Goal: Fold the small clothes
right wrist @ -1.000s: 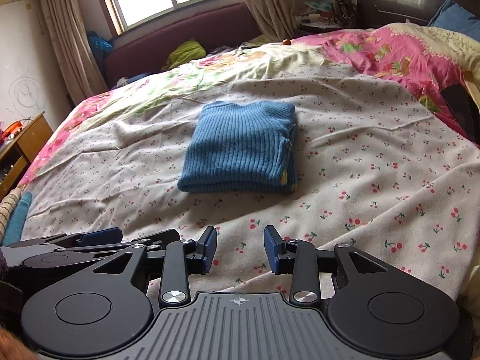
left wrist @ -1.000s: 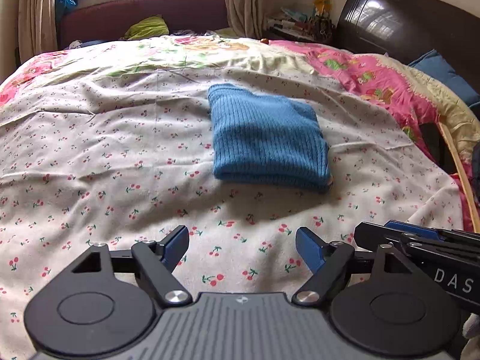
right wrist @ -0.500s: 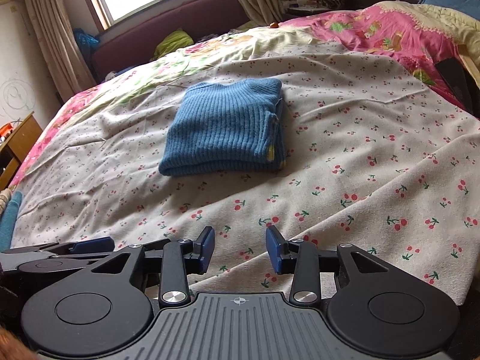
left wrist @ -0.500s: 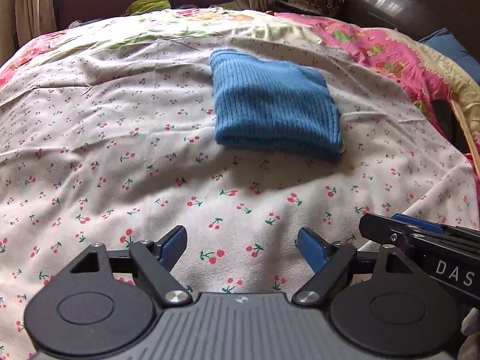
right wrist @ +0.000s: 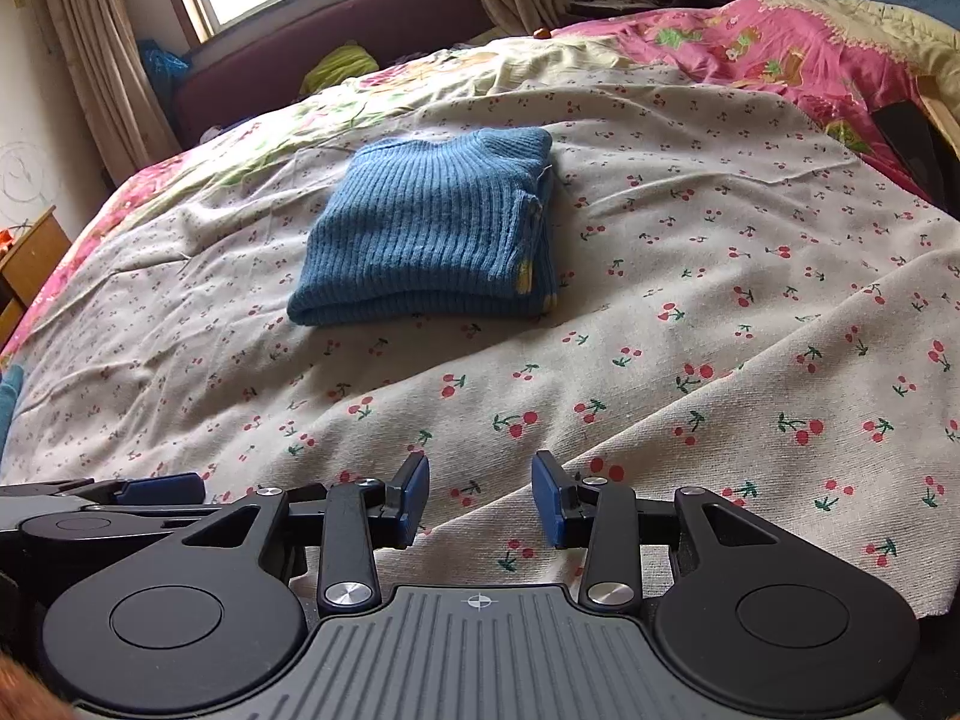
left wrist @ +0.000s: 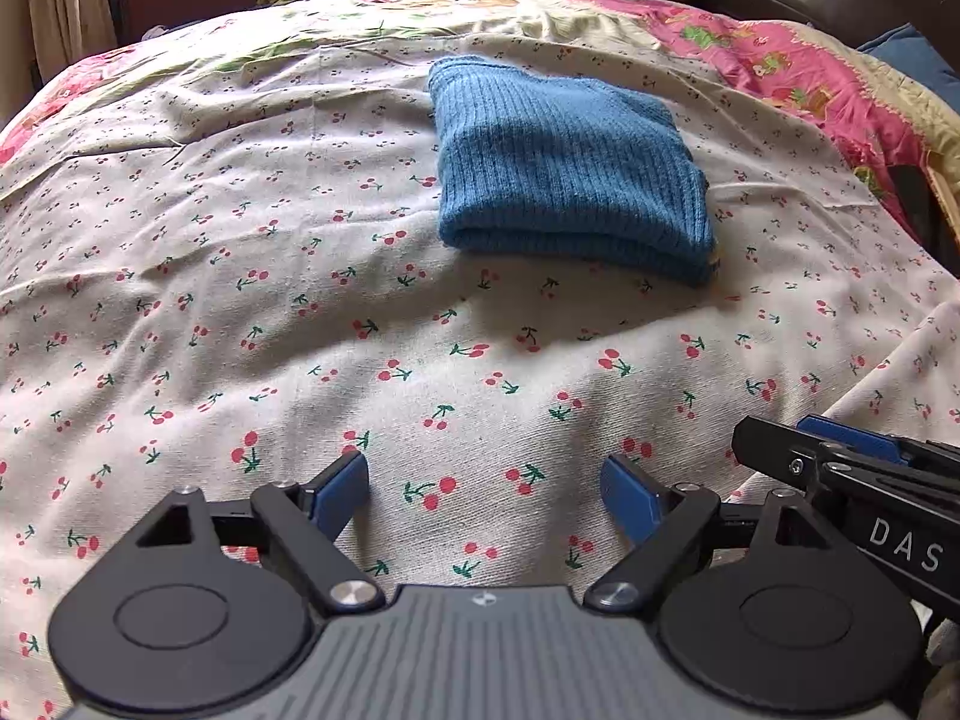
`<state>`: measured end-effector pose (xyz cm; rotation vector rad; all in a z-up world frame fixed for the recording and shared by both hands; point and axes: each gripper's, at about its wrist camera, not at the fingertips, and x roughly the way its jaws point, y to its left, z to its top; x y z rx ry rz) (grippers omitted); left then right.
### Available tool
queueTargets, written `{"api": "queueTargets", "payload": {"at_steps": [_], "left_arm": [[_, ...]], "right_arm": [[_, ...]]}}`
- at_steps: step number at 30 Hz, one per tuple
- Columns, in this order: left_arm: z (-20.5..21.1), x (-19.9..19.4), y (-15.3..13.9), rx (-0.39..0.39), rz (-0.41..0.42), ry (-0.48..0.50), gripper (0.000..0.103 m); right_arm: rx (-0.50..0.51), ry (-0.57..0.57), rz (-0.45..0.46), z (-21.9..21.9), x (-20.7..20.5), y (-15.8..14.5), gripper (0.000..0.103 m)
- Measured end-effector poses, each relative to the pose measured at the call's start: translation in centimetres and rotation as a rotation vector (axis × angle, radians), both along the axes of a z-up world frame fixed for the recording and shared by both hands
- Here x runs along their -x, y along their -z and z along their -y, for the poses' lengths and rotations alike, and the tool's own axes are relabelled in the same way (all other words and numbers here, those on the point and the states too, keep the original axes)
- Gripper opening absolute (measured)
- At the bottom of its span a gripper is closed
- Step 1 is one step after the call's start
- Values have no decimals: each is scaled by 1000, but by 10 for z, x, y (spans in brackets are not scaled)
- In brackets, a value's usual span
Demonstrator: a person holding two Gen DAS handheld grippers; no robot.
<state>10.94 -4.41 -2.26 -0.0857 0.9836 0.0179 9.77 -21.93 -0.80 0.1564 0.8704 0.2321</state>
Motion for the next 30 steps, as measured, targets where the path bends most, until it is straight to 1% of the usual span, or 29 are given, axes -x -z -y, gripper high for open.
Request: {"api": "queueTargets", "payload": {"at_steps": [5,11,30], "left_arm": [[0,-1,2,-12,-4,-7,99],[-2,-3,5,-4,-18,-20,103],[-7,0,3,4,-5,-44,103]], "right_arm": [[-12,8,-4,3,-2,4,38],[-21,13,0,5,-2,5,38],[19,15,15,1,0,6,38]]}}
